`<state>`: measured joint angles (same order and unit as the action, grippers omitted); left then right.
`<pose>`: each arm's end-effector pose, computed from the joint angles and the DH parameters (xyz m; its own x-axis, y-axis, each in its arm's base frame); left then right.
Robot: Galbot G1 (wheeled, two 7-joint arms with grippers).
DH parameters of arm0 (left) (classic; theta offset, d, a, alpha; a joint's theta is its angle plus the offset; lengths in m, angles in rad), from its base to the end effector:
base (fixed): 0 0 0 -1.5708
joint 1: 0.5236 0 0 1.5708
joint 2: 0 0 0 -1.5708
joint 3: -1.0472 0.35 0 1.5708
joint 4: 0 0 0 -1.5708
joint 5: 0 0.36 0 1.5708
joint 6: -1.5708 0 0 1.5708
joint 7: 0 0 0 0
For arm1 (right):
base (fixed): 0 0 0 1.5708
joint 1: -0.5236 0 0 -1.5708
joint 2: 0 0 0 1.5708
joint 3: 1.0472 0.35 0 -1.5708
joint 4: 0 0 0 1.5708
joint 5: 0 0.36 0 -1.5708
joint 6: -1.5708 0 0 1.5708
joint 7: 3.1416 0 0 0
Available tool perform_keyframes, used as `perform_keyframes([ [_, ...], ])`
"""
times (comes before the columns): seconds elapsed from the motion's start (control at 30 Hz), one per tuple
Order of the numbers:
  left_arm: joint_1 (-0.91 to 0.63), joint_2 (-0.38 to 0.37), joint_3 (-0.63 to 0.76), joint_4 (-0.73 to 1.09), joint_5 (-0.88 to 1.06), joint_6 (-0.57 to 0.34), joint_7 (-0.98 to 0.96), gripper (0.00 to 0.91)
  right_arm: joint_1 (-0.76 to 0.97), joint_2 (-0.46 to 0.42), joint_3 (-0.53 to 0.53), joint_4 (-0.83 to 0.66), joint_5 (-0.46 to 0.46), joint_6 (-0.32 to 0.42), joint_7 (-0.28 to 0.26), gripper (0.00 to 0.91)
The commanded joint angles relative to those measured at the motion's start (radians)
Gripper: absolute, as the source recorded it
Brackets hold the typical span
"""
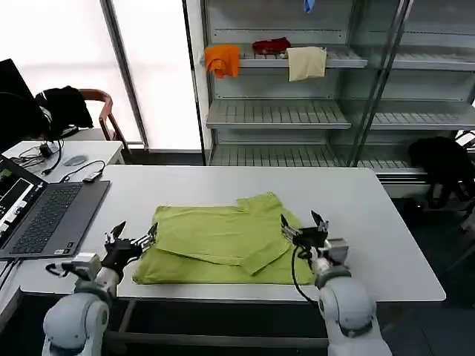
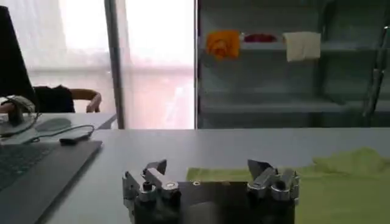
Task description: Fold and organize the clothes.
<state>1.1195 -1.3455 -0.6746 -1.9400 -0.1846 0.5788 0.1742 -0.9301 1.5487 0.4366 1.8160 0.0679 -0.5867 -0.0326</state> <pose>0.3164 0.0984 -0.2267 -0.9620 0.0832 0.2603 0.0897 0.9959 0.0134 0.3763 0.0245 -0.2208 -0.9640 -0.1442 0.2235 -0.1390 0.9895 0.0388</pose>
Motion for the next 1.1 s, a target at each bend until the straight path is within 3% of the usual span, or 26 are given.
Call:
perform_keyframes([
  [0.03,-0.242,0.029,0.081,0.265,0.056,0.003,0.042,0.907,0.252,0.069,-0.021,-0.356,0.004,0.001,0.029,0.907],
  [0.47,-0.386,0.035,0.106,0.535,0.113,0.001,0.102,0.907,0.396,0.109,-0.008,-0.612,-0.011,0.006,0.047,0.907],
  [1.0,-0.406,0.04,0.103,0.601,0.127,-0.001,0.119,0.907,0.402,0.109,-0.02,-0.626,-0.043,0.008,0.019,0.907],
  [1.1,-0.409,0.039,0.103,0.614,0.133,-0.001,0.118,0.856,0.402,0.109,-0.021,-0.634,-0.053,0.008,0.013,0.907],
])
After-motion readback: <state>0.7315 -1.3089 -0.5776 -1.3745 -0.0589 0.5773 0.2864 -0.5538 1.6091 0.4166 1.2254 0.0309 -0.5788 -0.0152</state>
